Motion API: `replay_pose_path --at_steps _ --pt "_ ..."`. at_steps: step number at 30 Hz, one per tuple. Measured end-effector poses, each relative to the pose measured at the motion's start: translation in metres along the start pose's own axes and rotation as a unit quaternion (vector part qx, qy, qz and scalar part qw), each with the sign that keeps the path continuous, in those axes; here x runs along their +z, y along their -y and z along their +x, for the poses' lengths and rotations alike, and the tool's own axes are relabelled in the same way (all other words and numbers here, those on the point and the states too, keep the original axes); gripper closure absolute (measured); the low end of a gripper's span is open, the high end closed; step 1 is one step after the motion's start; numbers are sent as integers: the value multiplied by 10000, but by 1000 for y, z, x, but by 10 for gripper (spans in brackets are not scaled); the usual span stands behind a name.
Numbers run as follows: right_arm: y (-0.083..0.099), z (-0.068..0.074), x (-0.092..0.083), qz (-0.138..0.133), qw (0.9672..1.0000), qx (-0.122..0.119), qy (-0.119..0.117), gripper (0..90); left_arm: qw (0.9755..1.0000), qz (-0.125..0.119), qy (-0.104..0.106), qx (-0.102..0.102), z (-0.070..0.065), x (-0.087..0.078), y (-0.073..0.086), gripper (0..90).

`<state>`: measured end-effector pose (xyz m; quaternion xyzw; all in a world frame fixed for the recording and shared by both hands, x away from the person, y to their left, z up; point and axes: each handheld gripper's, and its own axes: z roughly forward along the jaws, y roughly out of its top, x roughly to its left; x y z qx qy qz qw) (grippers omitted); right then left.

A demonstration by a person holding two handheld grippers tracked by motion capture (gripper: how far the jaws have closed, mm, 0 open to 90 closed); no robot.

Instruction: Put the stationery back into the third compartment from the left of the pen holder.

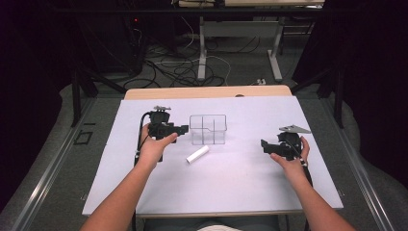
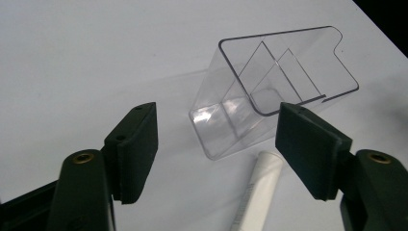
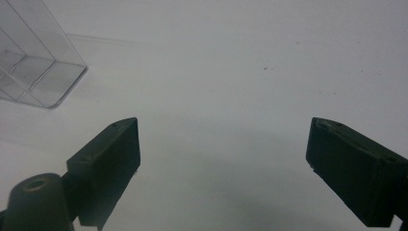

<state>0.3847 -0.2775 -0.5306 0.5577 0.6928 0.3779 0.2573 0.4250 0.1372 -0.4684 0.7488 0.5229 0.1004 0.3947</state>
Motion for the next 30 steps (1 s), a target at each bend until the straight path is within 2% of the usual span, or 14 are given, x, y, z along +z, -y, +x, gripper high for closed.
replay_pose_path --at_steps 2,5,7,11,18,24,28,30 --pt "0 0 0 -6 10000 9 5 112 9999 -13 -68 115 1 -2 2 291" --pt "0 2 0 -6 10000 24 -14 113 9990 -23 -203 395 2 -3 6 267" --pt "-1 2 0 -13 10000 10 -15 113 9985 77 -252 482 2 -3 8 251" --pt "0 2 0 10 10000 -2 -13 113 9978 227 -184 597 6 -1 14 226" --pt "0 2 0 14 10000 36 -17 113 9938 435 -253 993 10 6 23 182" --pt "0 3 1 20 10000 -22 -16 113 9918 437 -183 1189 6 11 30 182" --pt "0 2 0 11 10000 -23 -23 113 9902 520 -144 1291 2 16 33 184" --pt "0 2 0 15 10000 11 -27 113 9885 597 -114 1383 0 18 35 197"
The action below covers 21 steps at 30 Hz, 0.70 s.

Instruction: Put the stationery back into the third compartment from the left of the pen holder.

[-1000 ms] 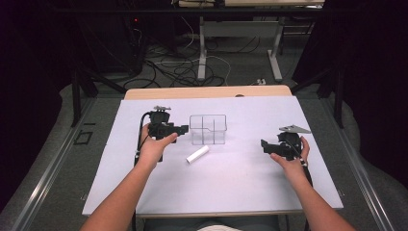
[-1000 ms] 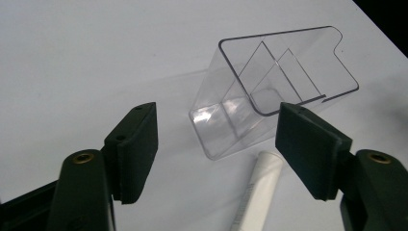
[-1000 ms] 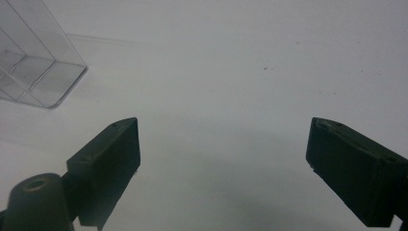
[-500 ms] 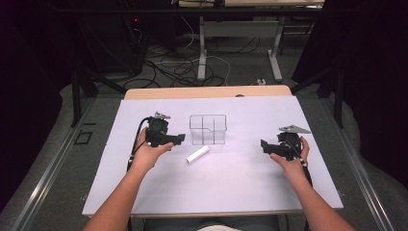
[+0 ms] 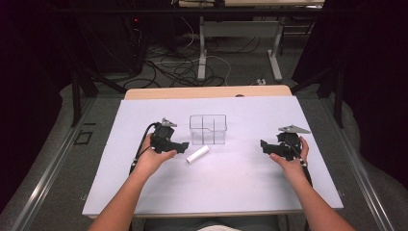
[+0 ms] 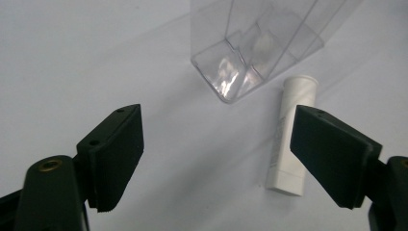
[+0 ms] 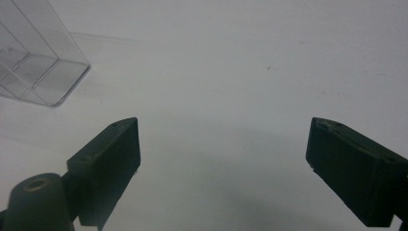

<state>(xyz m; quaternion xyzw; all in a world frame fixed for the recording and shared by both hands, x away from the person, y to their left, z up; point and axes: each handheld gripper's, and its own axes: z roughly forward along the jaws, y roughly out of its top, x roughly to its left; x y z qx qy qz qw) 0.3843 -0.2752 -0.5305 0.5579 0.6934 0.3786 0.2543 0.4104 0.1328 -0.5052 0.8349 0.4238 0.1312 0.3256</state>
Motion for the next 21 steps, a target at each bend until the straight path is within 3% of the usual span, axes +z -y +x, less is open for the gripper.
replay_pose_path --at_steps 10,21 --pt "0 0 1 -2 10000 -46 -17 113 9977 438 183 485 -17 11 1 278" --pt "0 0 1 21 10000 -59 -34 113 9909 827 315 1010 -32 22 1 380"
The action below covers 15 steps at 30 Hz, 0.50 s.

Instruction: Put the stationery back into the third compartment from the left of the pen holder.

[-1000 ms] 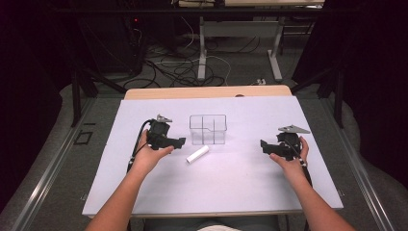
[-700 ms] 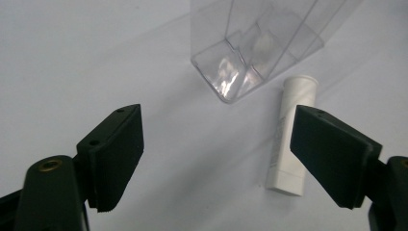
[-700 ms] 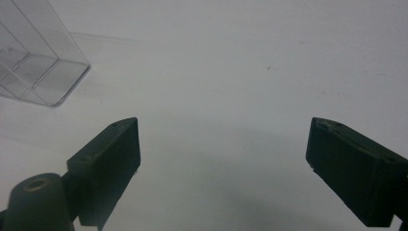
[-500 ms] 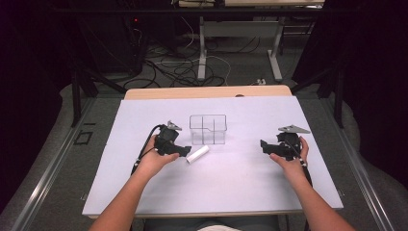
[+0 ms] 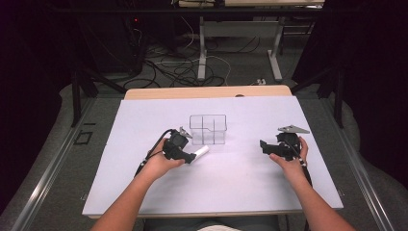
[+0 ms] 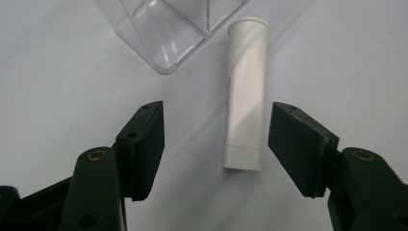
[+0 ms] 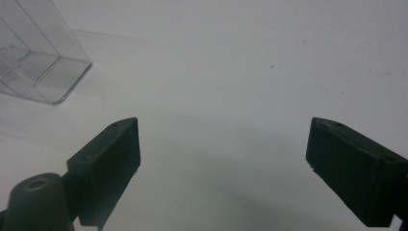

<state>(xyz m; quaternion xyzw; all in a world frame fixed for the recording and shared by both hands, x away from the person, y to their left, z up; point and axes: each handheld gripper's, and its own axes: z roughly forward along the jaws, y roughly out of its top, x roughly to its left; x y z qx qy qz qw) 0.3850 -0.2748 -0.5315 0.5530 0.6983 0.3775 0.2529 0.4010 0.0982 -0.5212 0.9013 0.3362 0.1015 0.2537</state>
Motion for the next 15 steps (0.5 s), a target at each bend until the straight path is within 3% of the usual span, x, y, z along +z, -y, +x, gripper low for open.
replay_pose_path --at_steps 6,15 --pt "0 1 0 9 10000 6 -4 113 9999 124 -38 49 -7 7 -1 410" --pt "0 0 1 24 10000 18 -8 113 9991 389 123 133 -10 12 -2 533"
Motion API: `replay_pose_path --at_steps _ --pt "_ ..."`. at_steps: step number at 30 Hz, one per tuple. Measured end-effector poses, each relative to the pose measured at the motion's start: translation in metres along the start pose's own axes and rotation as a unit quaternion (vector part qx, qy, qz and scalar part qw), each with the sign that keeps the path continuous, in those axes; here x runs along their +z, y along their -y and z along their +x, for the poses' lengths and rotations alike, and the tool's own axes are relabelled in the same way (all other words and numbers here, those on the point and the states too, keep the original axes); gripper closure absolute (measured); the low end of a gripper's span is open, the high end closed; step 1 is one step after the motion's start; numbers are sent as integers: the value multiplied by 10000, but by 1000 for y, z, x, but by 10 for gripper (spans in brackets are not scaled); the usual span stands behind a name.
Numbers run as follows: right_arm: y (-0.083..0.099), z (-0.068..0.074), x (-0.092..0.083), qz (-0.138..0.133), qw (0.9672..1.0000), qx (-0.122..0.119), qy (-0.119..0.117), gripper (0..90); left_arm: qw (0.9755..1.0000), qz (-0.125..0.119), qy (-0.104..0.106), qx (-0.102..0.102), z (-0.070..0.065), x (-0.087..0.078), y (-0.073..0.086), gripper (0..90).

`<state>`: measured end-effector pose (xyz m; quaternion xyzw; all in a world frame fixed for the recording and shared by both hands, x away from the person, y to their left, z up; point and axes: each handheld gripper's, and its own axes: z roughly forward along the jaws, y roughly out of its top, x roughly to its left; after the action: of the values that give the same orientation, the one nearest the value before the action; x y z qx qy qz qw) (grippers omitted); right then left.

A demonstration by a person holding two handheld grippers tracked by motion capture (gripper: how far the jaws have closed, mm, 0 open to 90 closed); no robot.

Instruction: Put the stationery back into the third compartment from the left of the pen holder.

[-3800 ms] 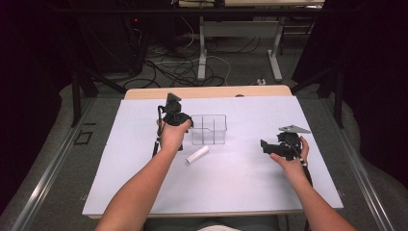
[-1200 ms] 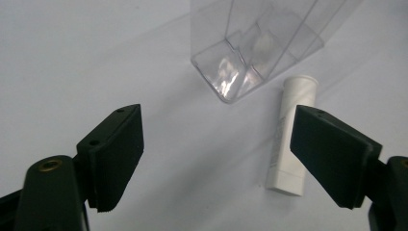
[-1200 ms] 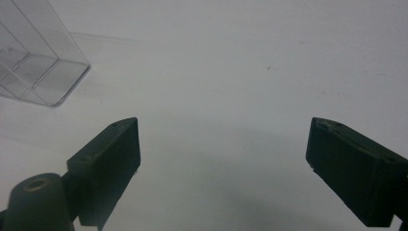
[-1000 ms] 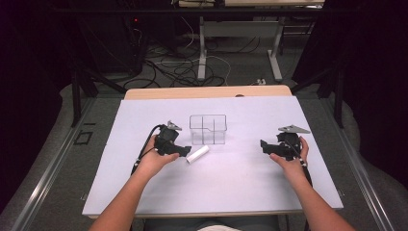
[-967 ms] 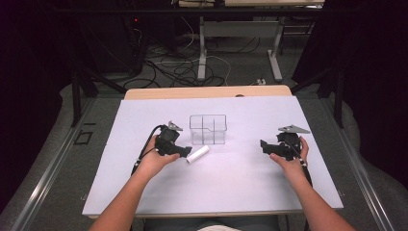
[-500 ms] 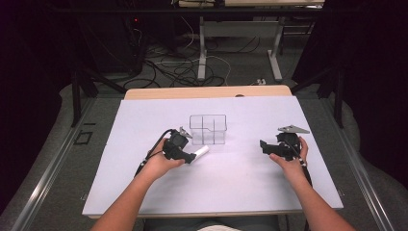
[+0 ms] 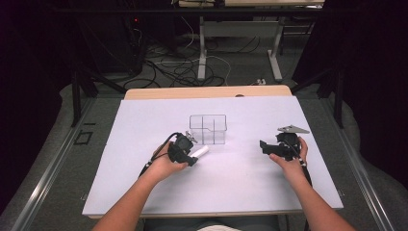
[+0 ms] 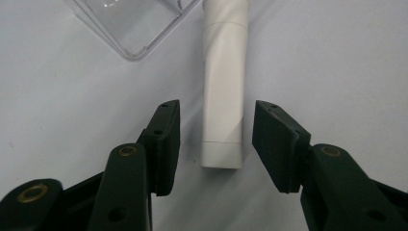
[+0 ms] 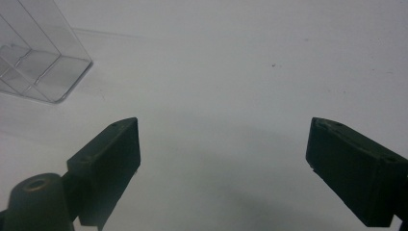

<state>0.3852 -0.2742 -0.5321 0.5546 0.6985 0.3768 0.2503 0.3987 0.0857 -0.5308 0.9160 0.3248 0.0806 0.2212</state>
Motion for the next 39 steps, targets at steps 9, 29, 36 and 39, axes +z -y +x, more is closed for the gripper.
replay_pose_path --at_steps 9,29,36,39 --pt "0 0 0 8 10000 -25 -19 113 9999 158 39 16 0 4 -2 607" --pt "0 0 1 14 10000 -25 -15 114 9993 306 192 26 -1 5 -6 706" --pt "0 1 1 5 10000 -27 -17 113 9993 320 212 1 0 5 -6 708" --pt "0 0 1 12 10000 -28 -16 114 9992 312 244 -41 1 5 -6 709"
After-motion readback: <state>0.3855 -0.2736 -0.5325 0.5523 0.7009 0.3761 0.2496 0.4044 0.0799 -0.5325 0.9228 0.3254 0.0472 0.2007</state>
